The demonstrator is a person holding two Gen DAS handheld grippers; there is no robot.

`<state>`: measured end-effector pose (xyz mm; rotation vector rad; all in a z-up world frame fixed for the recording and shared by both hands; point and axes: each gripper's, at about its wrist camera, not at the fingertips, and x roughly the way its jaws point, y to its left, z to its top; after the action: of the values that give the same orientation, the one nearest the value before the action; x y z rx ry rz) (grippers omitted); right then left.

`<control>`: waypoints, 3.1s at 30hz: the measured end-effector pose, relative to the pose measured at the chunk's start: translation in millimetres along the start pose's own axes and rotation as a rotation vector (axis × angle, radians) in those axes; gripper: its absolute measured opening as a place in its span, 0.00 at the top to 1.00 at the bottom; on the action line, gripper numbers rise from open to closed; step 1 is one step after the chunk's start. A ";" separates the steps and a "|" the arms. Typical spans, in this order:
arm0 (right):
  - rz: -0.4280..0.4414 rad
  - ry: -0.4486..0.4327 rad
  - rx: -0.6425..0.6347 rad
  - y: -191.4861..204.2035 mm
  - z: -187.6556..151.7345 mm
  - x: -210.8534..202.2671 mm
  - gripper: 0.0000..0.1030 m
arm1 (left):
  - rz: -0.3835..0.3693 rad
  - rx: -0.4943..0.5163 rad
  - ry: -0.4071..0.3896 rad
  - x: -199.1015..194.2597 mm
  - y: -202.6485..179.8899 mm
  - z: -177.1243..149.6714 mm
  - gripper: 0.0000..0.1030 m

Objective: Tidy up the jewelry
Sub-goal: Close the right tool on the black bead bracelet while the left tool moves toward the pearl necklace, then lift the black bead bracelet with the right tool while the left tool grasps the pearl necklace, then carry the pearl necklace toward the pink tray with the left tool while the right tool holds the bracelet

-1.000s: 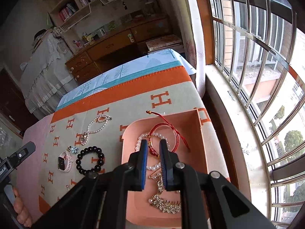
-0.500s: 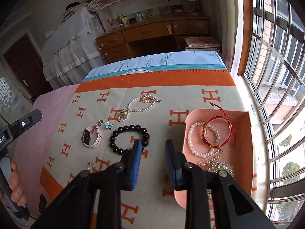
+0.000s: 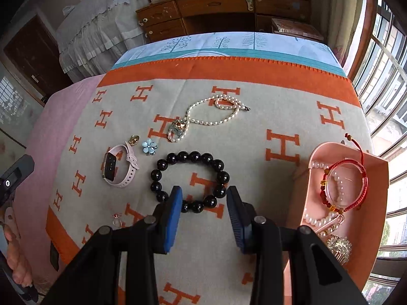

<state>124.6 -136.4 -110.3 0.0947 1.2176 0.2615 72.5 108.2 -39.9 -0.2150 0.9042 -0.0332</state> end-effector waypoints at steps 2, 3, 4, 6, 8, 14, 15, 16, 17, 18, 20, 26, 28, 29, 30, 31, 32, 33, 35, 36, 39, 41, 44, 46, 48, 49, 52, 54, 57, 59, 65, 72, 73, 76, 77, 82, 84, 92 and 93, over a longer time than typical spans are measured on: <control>-0.020 0.025 0.005 -1.9 5.9 11.9 0.64 | 0.000 0.000 0.013 6.5 1.1 -0.8 0.23; -0.029 0.035 -0.001 -1.9 8.1 16.6 0.64 | 0.000 0.000 0.019 9.5 1.8 -1.0 0.23; -0.039 0.045 -0.006 -1.6 10.1 21.2 0.64 | 0.000 -0.001 0.025 12.3 3.0 -0.5 0.23; -0.062 0.064 -0.025 0.3 12.1 29.3 0.65 | -0.001 -0.002 0.034 17.7 4.6 0.0 0.23; -0.086 0.077 -0.045 1.4 13.2 36.0 0.65 | -0.002 -0.002 0.044 23.1 6.8 0.6 0.23; -0.162 0.057 -0.132 10.6 12.6 44.5 0.65 | -0.007 -0.003 0.075 41.0 8.6 2.8 0.23; -0.175 0.052 -0.153 13.0 11.7 45.3 0.65 | -0.008 -0.001 0.080 43.6 8.1 3.0 0.23; -0.180 0.041 -0.176 15.8 10.6 45.3 0.66 | -0.009 0.001 0.083 46.0 7.4 3.5 0.23; -0.168 0.034 -0.195 18.2 9.4 45.2 0.74 | -0.009 0.005 0.085 48.1 6.6 3.8 0.23; -0.160 0.029 -0.208 19.6 8.5 44.8 0.77 | -0.008 0.009 0.088 50.1 5.7 4.3 0.23; -0.154 0.020 -0.208 19.7 7.7 44.5 0.85 | -0.007 0.023 0.094 54.8 2.6 5.8 0.23; -0.038 0.023 -0.112 7.3 7.3 38.2 0.86 | 0.011 0.109 0.098 71.7 -19.5 17.8 0.23; -0.007 0.004 -0.094 5.9 4.5 28.7 0.86 | 0.012 0.135 0.102 78.7 -27.2 25.4 0.23; 0.005 -0.013 -0.092 7.5 2.3 22.1 0.86 | 0.004 0.148 0.109 82.5 -31.1 29.5 0.23; 0.019 -0.027 -0.088 7.4 1.1 15.3 0.86 | -0.002 0.165 0.118 86.7 -35.6 33.9 0.23; 0.034 -0.044 -0.084 7.7 -0.5 7.2 0.86 | -0.012 0.183 0.128 90.4 -40.6 38.6 0.23; 0.049 -0.062 -0.081 7.9 -1.8 -0.7 0.86 | -0.032 0.203 0.139 94.5 -45.8 42.8 0.23; 0.062 -0.079 -0.079 8.0 -3.3 -8.3 0.86 | -0.053 0.222 0.158 99.2 -51.4 46.6 0.23; 0.089 -0.108 -0.076 7.7 -6.4 -21.4 0.86 | -0.090 0.251 0.201 110.0 -62.5 53.0 0.23; 0.100 -0.119 -0.076 7.6 -7.8 -26.8 0.86 | -0.111 0.272 0.217 115.1 -68.5 55.6 0.23; 0.125 -0.142 -0.070 6.6 -12.2 -39.1 0.85 | -0.142 0.345 0.270 132.2 -86.4 61.3 0.23; 0.143 -0.149 -0.067 4.8 -15.1 -44.5 0.85 | -0.147 0.377 0.303 144.9 -96.0 65.0 0.23; 0.157 -0.153 -0.063 1.9 -17.9 -46.9 0.85 | -0.153 0.395 0.367 166.7 -105.5 70.2 0.23; 0.169 -0.151 -0.051 -2.1 -18.9 -45.8 0.85 | -0.148 0.405 0.403 181.5 -110.3 72.1 0.23; 0.186 -0.143 -0.038 -5.9 -18.3 -44.1 0.85 | -0.140 0.419 0.428 192.9 -115.8 72.1 0.23; 0.194 -0.138 -0.032 -7.5 -18.3 -43.3 0.85 | -0.136 0.428 0.438 197.6 -118.1 71.8 0.23; 0.200 -0.134 -0.026 -9.7 -20.1 -42.3 0.85 | -0.134 0.462 0.466 208.6 -122.6 70.0 0.26; 0.205 -0.131 -0.020 -11.6 -20.3 -41.4 0.85 | -0.130 0.486 0.483 214.7 -126.5 67.3 0.32; 0.212 -0.132 -0.011 -14.2 -20.1 -40.7 0.85 | -0.126 0.505 0.519 224.5 -131.7 63.7 0.47; 0.217 -0.132 -0.005 -16.2 -20.2 -39.8 0.85 | -0.113 0.518 0.535 231.1 -134.2 62.2 0.51; 0.219 -0.128 0.008 -20.5 -21.3 -37.6 0.85 | -0.075 0.561 0.518 234.4 -142.9 60.9 0.68; 0.218 -0.123 0.033 -26.2 -22.0 -33.4 0.85 | -0.079 0.506 0.529 237.5 -141.3 67.5 0.97; 0.218 -0.123 0.034 -26.4 -22.4 -33.1 0.85 | -0.078 0.495 0.525 236.4 -140.2 66.9 0.97; 0.221 -0.122 0.037 -26.7 -23.3 -33.0 0.85 | -0.078 0.465 0.503 226.5 -133.7 69.1 0.97; 0.220 -0.123 0.037 -26.5 -23.4 -33.4 0.85 | -0.078 0.460 0.491 220.7 -129.8 71.7 0.97; 0.223 -0.127 0.030 -24.4 -24.9 -35.0 0.85 | -0.080 0.460 0.432 190.3 -130.5 79.0 0.97; 0.226 -0.131 0.029 -22.9 -25.6 -37.0 0.85 | -0.084 0.464 0.405 173.9 -129.6 81.7 0.97; 0.238 -0.174 0.009 -15.1 -32.8 -57.7 0.85 | -0.103 0.470 0.270 100.4 -151.4 94.7 0.97; 0.240 -0.184 0.008 -14.6 -33.0 -61.8 0.85 | -0.105 0.470 0.254 91.9 -153.1 97.3 0.97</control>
<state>76.1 -168.2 -68.4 0.2668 1.0244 0.4474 215.1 -35.8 -22.5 0.1842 1.1093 -0.3737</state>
